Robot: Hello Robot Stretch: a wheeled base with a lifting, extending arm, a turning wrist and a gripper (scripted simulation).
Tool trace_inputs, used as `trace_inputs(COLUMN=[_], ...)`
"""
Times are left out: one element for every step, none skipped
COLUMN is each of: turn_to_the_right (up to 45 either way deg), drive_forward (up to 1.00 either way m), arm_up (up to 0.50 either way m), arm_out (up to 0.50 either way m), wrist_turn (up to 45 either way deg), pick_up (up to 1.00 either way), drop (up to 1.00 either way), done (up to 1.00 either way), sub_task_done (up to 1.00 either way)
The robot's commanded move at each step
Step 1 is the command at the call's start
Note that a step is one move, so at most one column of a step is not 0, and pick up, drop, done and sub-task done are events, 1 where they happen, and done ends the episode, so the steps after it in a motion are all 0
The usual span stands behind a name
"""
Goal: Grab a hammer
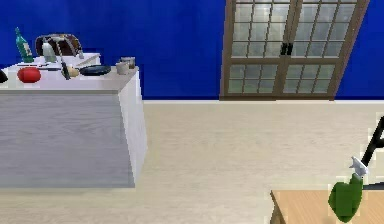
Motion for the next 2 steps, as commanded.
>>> trace_inputs(turn_to_the_right=[0.0,0.0], drive_forward=[0.0,0.0], arm_up=[0.0,0.0], arm_out=[0.0,0.0], wrist_turn=[45.0,45.0], pick_up=[0.0,0.0], drop=[0.0,0.0], done=[0.0,0.0], sub_task_done=[0.0,0.0])
